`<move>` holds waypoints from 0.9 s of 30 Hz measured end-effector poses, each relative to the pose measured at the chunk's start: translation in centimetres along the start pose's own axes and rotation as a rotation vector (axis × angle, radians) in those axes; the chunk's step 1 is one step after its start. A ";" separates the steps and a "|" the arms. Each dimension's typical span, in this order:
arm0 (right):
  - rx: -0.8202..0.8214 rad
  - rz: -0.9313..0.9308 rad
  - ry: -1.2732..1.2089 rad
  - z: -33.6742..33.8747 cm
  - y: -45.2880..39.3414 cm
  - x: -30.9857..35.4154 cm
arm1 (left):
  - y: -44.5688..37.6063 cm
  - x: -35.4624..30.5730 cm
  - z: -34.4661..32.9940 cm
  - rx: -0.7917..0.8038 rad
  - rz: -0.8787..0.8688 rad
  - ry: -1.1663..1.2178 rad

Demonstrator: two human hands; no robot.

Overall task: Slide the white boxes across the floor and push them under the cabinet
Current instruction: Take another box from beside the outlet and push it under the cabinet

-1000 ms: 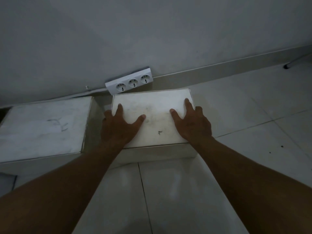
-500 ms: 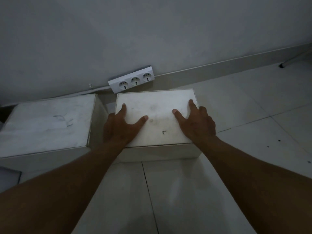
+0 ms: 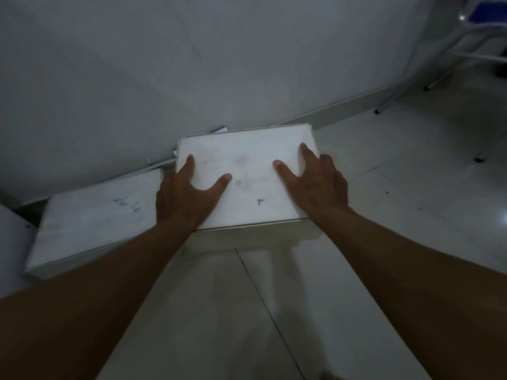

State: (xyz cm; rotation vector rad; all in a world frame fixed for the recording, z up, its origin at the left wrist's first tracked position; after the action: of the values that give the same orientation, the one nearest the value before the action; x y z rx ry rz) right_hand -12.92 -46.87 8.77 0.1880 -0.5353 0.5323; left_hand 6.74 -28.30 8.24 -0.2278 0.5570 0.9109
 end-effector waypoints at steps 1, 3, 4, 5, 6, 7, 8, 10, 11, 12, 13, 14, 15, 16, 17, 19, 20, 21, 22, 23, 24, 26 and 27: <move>-0.020 -0.004 0.002 1.0 1.6 0.4 | 1.2 -0.3 1.0 -0.006 -0.026 0.008; -0.049 -0.012 0.002 2.5 4.0 1.2 | 3.0 -0.6 2.5 -0.010 -0.061 0.010; -0.061 -0.020 0.007 3.3 5.7 1.6 | 4.2 -0.7 3.5 -0.006 -0.074 0.012; -0.072 -0.026 0.010 3.9 7.1 2.1 | 5.2 -0.7 4.3 -0.004 -0.081 0.017; -0.084 -0.035 0.017 4.6 8.6 2.5 | 6.4 -0.7 5.2 -0.001 -0.087 0.023; -0.095 -0.045 0.021 5.2 9.9 2.9 | 7.5 -0.8 5.9 0.000 -0.092 0.028; -0.101 -0.054 0.025 5.8 11.0 3.2 | 8.5 -0.8 6.6 0.000 -0.097 0.031; -0.101 -0.075 0.029 6.6 13.5 3.9 | 10.6 -0.7 8.1 0.003 -0.112 0.019; -0.101 -0.082 0.026 6.8 14.7 4.2 | 11.6 -0.6 8.8 0.001 -0.117 0.013; -0.101 -0.085 0.023 7.0 15.5 4.4 | 12.3 -0.5 9.4 0.000 -0.122 0.008; -0.098 -0.093 0.025 7.1 16.3 4.5 | 12.8 -0.3 9.9 0.004 -0.122 -0.001; -0.092 -0.096 0.031 7.0 17.1 4.7 | 13.6 0.0 10.3 0.010 -0.118 -0.007; -0.093 -0.092 0.032 7.0 17.9 4.9 | 14.4 0.1 10.6 0.010 -0.117 -0.007; -0.099 -0.084 0.029 7.0 18.9 5.0 | 15.3 0.4 10.9 0.007 -0.115 -0.007; -0.112 -0.077 0.027 7.1 19.5 5.1 | 16.1 0.6 11.1 0.002 -0.112 -0.002; -0.134 -0.069 0.027 7.2 21.1 5.0 | 17.9 1.1 11.3 -0.010 -0.117 -0.006; -0.142 -0.067 0.026 7.3 22.0 4.9 | 19.0 1.3 11.4 -0.020 -0.124 -0.009; -0.150 -0.063 0.019 7.4 23.2 4.6 | 20.1 1.4 11.6 -0.029 -0.135 -0.007; -0.155 -0.059 0.009 7.5 24.1 4.5 | 21.0 1.4 11.9 -0.036 -0.141 -0.001; -0.161 -0.058 -0.002 7.7 25.0 4.3 | 22.0 1.5 12.2 -0.046 -0.149 0.002; -0.163 -0.055 -0.012 7.8 26.3 4.1 | 23.3 1.6 12.6 -0.062 -0.157 -0.007; -0.163 -0.038 -0.033 7.9 28.8 4.2 | 25.7 2.0 13.6 -0.091 -0.165 -0.029; -0.162 -0.032 -0.045 8.0 29.9 4.4 | 26.7 2.2 14.1 -0.096 -0.161 -0.039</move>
State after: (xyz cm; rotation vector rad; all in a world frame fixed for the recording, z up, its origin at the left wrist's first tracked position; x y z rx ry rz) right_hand -28.95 -22.07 18.87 0.0548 -0.6156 0.4520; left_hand -8.44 -4.86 20.00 -0.3358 0.4526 0.7848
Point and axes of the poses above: each hand's wrist, its own y-axis away from the middle knuckle, its own z-axis out of the back of the hand, x = y × z, the point moved 6 cm from there along -y, towards the middle knuckle, and after that the axes turned 14 degrees about x, right-handed, at the moved point
